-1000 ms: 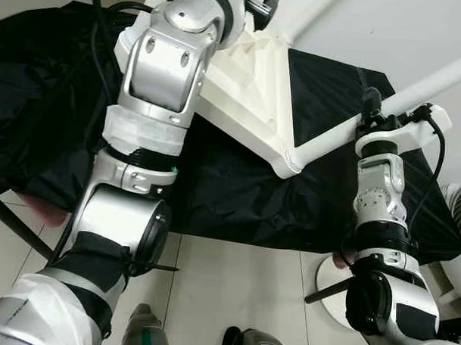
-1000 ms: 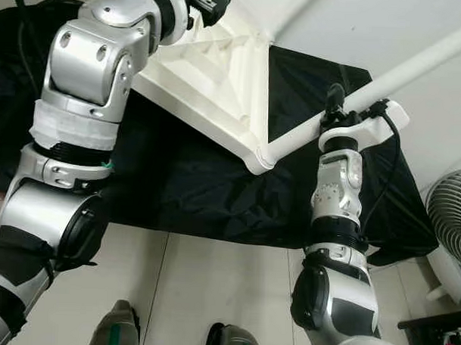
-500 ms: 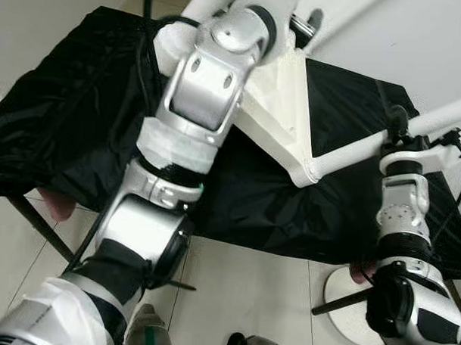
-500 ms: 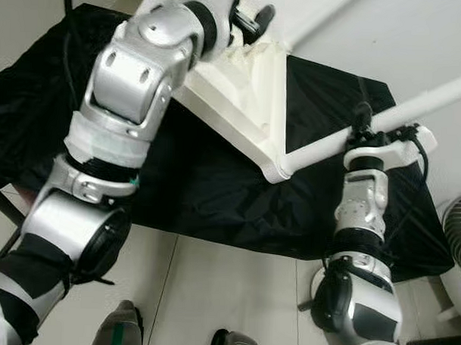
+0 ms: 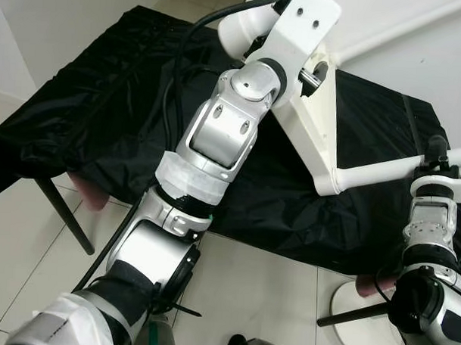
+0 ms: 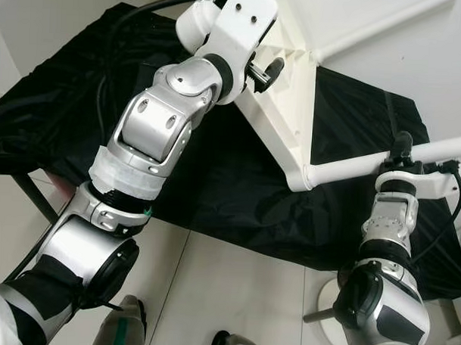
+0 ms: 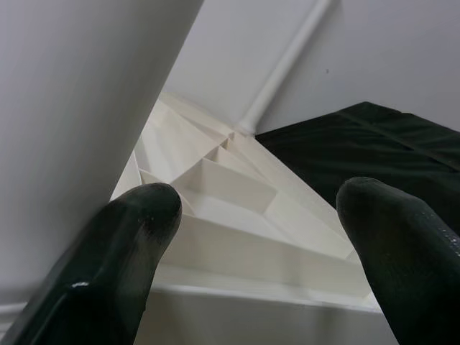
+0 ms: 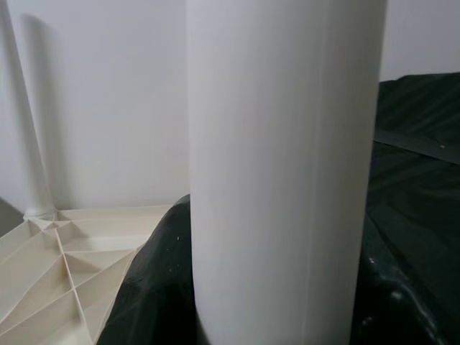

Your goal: Building children table

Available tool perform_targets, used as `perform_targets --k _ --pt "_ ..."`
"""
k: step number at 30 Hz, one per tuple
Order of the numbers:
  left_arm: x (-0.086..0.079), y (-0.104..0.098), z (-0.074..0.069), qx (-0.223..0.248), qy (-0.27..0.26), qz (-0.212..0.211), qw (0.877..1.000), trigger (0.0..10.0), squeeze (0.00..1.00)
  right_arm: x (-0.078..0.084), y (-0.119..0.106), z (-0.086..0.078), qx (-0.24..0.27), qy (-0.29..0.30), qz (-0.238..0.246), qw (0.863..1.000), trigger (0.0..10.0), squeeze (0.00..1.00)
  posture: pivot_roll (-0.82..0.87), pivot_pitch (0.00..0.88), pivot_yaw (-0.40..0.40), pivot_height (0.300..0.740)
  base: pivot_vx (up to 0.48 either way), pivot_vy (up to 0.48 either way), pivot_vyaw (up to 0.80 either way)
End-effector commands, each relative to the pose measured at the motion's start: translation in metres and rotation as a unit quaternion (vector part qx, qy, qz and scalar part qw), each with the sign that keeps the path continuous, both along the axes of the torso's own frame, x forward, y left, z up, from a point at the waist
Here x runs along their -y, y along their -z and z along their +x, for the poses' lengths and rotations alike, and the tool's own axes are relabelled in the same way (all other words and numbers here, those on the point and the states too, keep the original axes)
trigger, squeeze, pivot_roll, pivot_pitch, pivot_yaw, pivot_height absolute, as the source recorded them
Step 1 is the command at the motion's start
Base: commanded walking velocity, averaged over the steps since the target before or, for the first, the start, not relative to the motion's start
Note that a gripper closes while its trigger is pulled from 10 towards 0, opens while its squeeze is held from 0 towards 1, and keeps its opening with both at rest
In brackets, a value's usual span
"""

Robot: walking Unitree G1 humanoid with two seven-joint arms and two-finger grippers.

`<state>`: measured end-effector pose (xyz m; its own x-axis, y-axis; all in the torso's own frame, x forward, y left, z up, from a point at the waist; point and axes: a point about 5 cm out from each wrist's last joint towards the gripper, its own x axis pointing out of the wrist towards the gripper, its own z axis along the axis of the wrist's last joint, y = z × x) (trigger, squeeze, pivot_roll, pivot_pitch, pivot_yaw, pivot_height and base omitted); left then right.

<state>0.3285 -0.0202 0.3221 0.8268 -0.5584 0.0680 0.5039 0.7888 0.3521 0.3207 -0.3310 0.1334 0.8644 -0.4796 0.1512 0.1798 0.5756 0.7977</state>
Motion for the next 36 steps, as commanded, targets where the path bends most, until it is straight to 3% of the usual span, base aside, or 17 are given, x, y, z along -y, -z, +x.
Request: perform_targets --k 1,9,11,13,14,15,16,17,20,21,28,36 --pt "-0.011 0.008 0.007 0.001 -0.071 -0.007 0.997 10.0 0.0 -0.018 0.097 -0.041 -0.169 0.012 0.136 0.976 0.0 0.0 0.18 0.165 -0.057 0.74 0.0 0.0 0.0" --pt "-0.006 0.006 0.002 0.01 -0.052 -0.01 0.999 10.0 0.0 -0.026 0.105 -0.041 -0.183 -0.002 0.157 0.97 0.0 0.0 0.19 0.171 -0.053 0.74 0.0 0.0 0.0" --pt "0.0 0.003 -0.004 0.01 -0.015 -0.03 0.999 10.0 0.0 -0.035 0.116 -0.045 -0.206 -0.013 0.187 0.96 0.0 0.0 0.19 0.181 -0.054 0.74 0.0 0.0 0.0" --pt "0.0 0.003 -0.004 0.01 -0.015 -0.03 0.999 10.0 0.0 -0.035 0.116 -0.045 -0.206 -0.013 0.187 0.96 0.0 0.0 0.19 0.181 -0.054 0.74 0.0 0.0 0.0" --pt "0.002 0.003 -0.008 0.006 0.004 -0.035 0.999 10.0 0.0 -0.043 0.125 -0.048 -0.223 -0.019 0.207 0.952 4.0 0.0 0.19 0.184 -0.054 0.74 0.0 0.0 0.0" --pt "0.002 0.003 -0.008 0.006 0.004 -0.035 0.999 10.0 0.0 -0.043 0.125 -0.048 -0.223 -0.019 0.207 0.952 4.0 0.0 0.19 0.184 -0.054 0.74 0.0 0.0 0.0" --pt "0.004 0.005 -0.011 0.008 0.018 -0.032 0.999 10.0 0.0 -0.05 0.132 -0.051 -0.245 -0.025 0.21 0.946 1.1 0.0 0.19 0.188 -0.056 0.74 0.0 0.0 0.0" --pt "0.005 0.007 -0.014 0.007 0.029 -0.028 0.999 10.0 0.0 -0.057 0.137 -0.052 -0.26 -0.033 0.211 0.942 0.0 0.0 0.19 0.189 -0.055 0.74 0.0 0.0 0.0" --pt "0.005 0.007 -0.014 0.007 0.029 -0.028 0.999 10.0 0.0 -0.057 0.137 -0.052 -0.26 -0.033 0.211 0.942 0.0 0.0 0.19 0.189 -0.055 0.74 0.0 0.0 0.0" --pt "0.01 0.012 -0.022 0.006 0.058 -0.015 0.998 10.0 0.0 -0.074 0.138 -0.045 -0.254 -0.063 0.22 0.94 10.0 0.0 0.2 0.191 -0.053 0.74 0.0 0.0 0.0" --pt "0.011 0.015 -0.028 0.007 0.069 -0.006 0.998 10.0 0.0 -0.095 0.125 -0.026 -0.214 -0.126 0.222 0.943 10.0 0.0 0.21 0.188 -0.052 0.74 0.0 0.0 0.0" --pt "0.013 0.022 -0.034 -0.011 0.113 0.003 0.994 10.0 0.0 -0.105 0.122 -0.02 -0.2 -0.149 0.229 0.941 10.0 0.0 0.21 0.185 -0.053 0.74 0.0 0.0 0.0"
